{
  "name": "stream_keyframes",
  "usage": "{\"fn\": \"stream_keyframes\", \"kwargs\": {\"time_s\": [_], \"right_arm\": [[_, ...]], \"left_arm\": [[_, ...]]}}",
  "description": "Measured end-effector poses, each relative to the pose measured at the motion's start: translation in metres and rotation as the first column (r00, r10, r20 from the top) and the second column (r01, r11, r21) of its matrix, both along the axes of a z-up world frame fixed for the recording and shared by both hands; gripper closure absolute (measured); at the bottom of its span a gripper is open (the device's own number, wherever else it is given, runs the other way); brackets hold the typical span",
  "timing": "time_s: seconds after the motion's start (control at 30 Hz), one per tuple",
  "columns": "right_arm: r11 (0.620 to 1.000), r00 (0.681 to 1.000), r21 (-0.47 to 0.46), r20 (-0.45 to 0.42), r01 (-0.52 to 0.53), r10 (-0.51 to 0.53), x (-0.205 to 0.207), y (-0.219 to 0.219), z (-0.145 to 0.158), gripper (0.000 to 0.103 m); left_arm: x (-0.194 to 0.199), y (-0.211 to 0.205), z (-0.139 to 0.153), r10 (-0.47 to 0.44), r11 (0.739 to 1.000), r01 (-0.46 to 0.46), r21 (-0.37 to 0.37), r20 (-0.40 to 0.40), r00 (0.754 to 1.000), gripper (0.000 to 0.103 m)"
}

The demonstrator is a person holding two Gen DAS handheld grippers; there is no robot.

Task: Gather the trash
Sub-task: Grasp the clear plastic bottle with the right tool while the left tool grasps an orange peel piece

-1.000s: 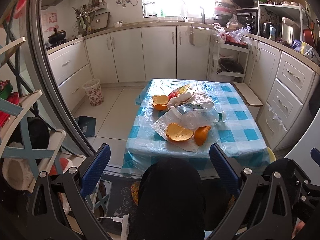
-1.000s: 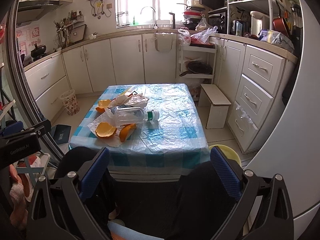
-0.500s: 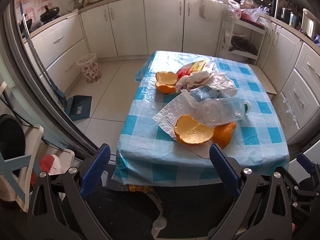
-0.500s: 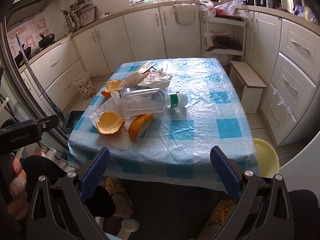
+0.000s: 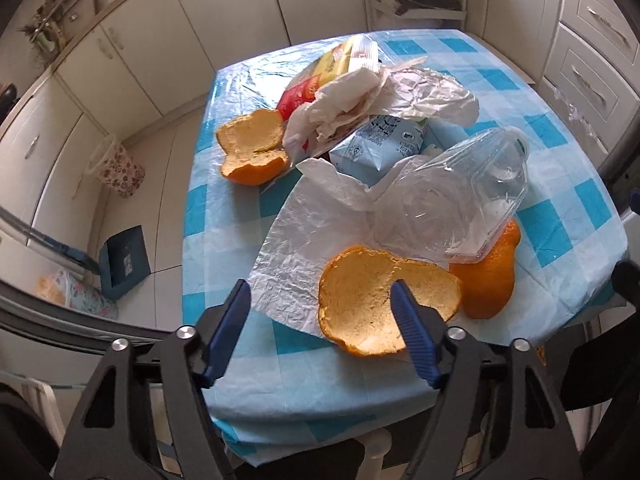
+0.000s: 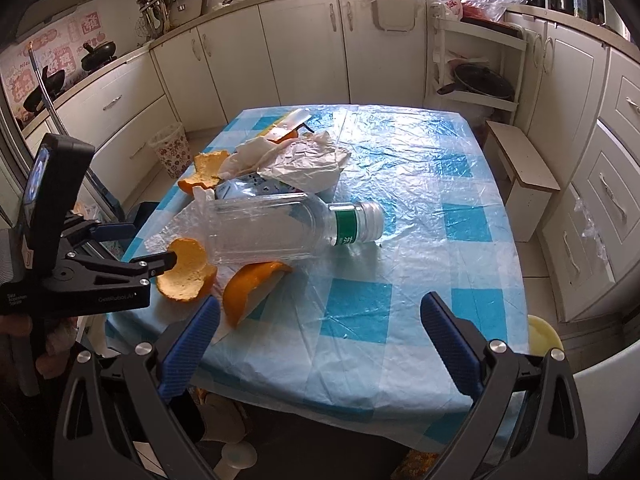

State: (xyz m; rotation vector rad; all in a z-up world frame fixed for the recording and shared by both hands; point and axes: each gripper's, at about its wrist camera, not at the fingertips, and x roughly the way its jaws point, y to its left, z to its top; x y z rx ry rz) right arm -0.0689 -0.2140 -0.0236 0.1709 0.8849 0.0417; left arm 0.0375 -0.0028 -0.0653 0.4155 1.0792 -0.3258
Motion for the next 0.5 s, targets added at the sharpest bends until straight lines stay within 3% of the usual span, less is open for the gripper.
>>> {"fn": "stream_keyframes", "kwargs": {"time_s": [0.07, 0.13, 0.23, 0.4, 0.5], "right_arm": [[0.999, 1.000, 0.044, -0.029, 0.003, -0.002, 0.007, -0.010, -0.008, 0.007], [0.996, 0.999, 0.084, -0.052, 0.009, -0.004, 0.013, -0.018, -0.014, 0.007], [0.977, 0.995, 0.214, -0.097, 0.024, -0.003, 0.021, -0.031, -0.028, 0.007], [0.896, 0.986, 0.436, -0.166, 0.084, -0.011, 0.032, -0.043, -0.041, 0.007], [0.825, 0.980, 0.547, -0.194, 0.141, -0.039, 0.043, -0.046, -0.041, 0.007]], "left_arm": [[0.006, -0.002, -0.007, -0.018, 1.000, 0.018, 0.003, -0.015, 1.000, 0.054], [0.012, -0.004, -0.013, -0.034, 0.999, 0.034, -0.011, -0.051, 0.998, 0.077], [0.010, -0.010, -0.016, -0.058, 0.998, 0.058, -0.006, -0.051, 0.997, 0.096], [0.006, -0.014, -0.008, -0.082, 0.995, 0.080, -0.053, -0.040, 0.996, 0.098], [0.006, -0.009, 0.001, -0.069, 0.994, 0.066, -0.087, -0.032, 0.997, 0.098]]}}
